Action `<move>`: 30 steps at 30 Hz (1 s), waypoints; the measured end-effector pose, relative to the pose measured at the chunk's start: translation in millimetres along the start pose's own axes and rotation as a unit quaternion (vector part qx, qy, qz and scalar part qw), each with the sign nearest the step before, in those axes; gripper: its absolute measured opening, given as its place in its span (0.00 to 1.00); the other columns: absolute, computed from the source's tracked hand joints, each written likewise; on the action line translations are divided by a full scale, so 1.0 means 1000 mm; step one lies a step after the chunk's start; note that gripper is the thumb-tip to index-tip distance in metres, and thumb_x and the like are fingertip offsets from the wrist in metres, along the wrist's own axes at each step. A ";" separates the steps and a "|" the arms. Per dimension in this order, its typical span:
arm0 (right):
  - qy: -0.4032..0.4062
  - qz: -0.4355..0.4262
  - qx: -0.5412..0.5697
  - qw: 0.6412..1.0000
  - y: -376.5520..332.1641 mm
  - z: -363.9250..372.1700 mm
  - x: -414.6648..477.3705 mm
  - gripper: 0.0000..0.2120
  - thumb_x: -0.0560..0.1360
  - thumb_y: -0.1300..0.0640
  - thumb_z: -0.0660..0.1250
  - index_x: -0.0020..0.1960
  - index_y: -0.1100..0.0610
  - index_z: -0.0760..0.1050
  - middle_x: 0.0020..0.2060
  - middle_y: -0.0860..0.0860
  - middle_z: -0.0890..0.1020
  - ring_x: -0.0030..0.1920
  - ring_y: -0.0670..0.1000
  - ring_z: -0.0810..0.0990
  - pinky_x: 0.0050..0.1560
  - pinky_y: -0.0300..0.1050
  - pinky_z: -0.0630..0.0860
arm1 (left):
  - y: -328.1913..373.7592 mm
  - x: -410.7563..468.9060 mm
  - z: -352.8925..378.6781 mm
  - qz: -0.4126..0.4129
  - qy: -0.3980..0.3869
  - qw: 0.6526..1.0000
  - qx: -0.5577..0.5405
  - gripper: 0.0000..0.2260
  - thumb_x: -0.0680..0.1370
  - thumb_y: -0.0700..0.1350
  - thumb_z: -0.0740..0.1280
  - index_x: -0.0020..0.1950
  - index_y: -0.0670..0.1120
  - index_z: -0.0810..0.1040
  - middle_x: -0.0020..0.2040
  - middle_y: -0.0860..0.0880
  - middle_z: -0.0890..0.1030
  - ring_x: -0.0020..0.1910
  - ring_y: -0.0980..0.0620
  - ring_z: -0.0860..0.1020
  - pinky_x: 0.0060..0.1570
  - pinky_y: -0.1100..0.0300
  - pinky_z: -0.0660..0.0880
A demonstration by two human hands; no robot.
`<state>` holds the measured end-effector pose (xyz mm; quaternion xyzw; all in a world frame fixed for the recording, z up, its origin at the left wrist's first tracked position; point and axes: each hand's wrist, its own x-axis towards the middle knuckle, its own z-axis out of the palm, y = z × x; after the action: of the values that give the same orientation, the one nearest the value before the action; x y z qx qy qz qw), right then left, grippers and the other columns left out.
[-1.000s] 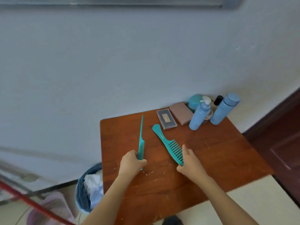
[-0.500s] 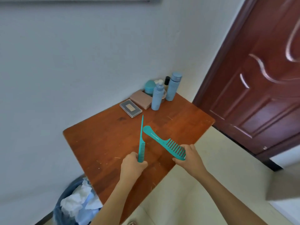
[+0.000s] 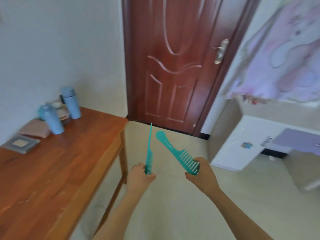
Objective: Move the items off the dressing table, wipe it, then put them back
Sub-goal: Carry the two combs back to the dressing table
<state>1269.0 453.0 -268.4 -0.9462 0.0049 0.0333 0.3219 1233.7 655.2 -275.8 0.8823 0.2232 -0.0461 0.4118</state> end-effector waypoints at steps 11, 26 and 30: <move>0.170 0.119 0.052 0.977 0.166 -0.154 -0.040 0.26 0.65 0.52 0.73 0.59 0.57 0.68 0.50 0.52 0.76 0.45 0.52 0.75 0.42 0.42 0.69 | 0.169 -0.048 0.152 0.191 -0.067 0.975 0.090 0.11 0.70 0.45 0.69 0.48 0.42 0.74 0.43 0.48 0.75 0.39 0.51 0.73 0.33 0.62 0.66; 0.252 0.196 0.015 0.948 0.280 -0.280 0.033 0.27 0.67 0.48 0.72 0.60 0.56 0.68 0.52 0.52 0.78 0.48 0.51 0.77 0.44 0.42 0.72 | 0.340 0.007 0.291 0.323 -0.134 0.936 0.051 0.07 0.69 0.42 0.68 0.42 0.40 0.74 0.33 0.50 0.74 0.33 0.51 0.71 0.26 0.64 0.61; 0.236 0.218 0.008 0.947 0.305 -0.313 0.090 0.27 0.67 0.47 0.72 0.60 0.56 0.66 0.48 0.50 0.77 0.42 0.48 0.74 0.41 0.42 0.72 | 0.384 0.050 0.324 0.310 -0.146 0.939 0.027 0.07 0.69 0.42 0.68 0.44 0.39 0.76 0.38 0.47 0.78 0.34 0.50 0.73 0.27 0.64 0.63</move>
<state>1367.8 21.2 -212.7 -0.9000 0.2871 -0.1219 0.3044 1478.1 214.8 -230.7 0.9020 -0.1248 -0.0503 0.4101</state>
